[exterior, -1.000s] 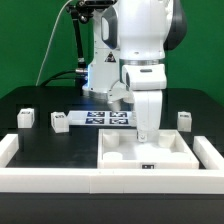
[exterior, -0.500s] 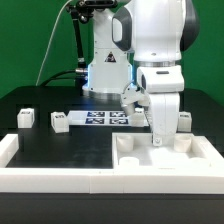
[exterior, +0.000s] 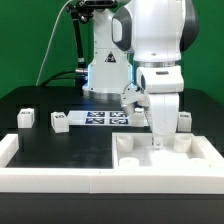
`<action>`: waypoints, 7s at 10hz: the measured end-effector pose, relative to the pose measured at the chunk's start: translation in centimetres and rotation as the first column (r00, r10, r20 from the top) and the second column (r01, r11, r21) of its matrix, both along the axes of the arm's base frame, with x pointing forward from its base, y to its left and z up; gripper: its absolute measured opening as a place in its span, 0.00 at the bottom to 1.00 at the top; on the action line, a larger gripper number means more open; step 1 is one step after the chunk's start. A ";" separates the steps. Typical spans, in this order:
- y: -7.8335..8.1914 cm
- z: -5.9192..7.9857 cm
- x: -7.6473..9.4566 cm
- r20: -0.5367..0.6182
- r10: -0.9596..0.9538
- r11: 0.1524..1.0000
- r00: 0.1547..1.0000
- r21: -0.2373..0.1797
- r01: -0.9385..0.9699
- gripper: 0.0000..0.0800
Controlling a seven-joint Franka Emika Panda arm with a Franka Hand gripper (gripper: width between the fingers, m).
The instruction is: Assemble one leg
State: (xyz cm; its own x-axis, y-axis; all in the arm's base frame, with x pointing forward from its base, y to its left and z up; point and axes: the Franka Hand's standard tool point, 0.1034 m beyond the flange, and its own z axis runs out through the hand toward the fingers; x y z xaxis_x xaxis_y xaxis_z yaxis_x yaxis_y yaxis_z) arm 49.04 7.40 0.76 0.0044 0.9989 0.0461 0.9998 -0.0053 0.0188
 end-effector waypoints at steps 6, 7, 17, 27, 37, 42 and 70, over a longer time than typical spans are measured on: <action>-0.2 2.2 -0.9 0.012 -0.043 0.999 0.999 -0.011 0.044 0.81; -0.1 3.2 -1.5 0.019 -0.065 0.998 0.998 -0.014 0.065 0.81; 0.5 5.9 -4.6 0.003 -0.615 0.789 0.789 0.004 0.615 0.81; 4.8 4.9 -6.5 -0.110 -0.987 -0.116 -0.119 -0.037 0.993 0.81; 7.7 4.5 -9.6 -0.058 -0.989 -0.092 -0.134 -0.467 0.880 0.81; 7.9 3.7 -10.9 -0.017 -0.993 -0.058 -0.117 -0.791 0.609 0.81; 8.1 6.1 -9.5 -0.018 -0.996 -0.034 -0.092 -0.845 0.534 0.36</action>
Offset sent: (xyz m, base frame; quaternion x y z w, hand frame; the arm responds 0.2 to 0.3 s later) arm 0.0000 0.0000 0.0000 0.0000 0.0000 0.0000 1.0000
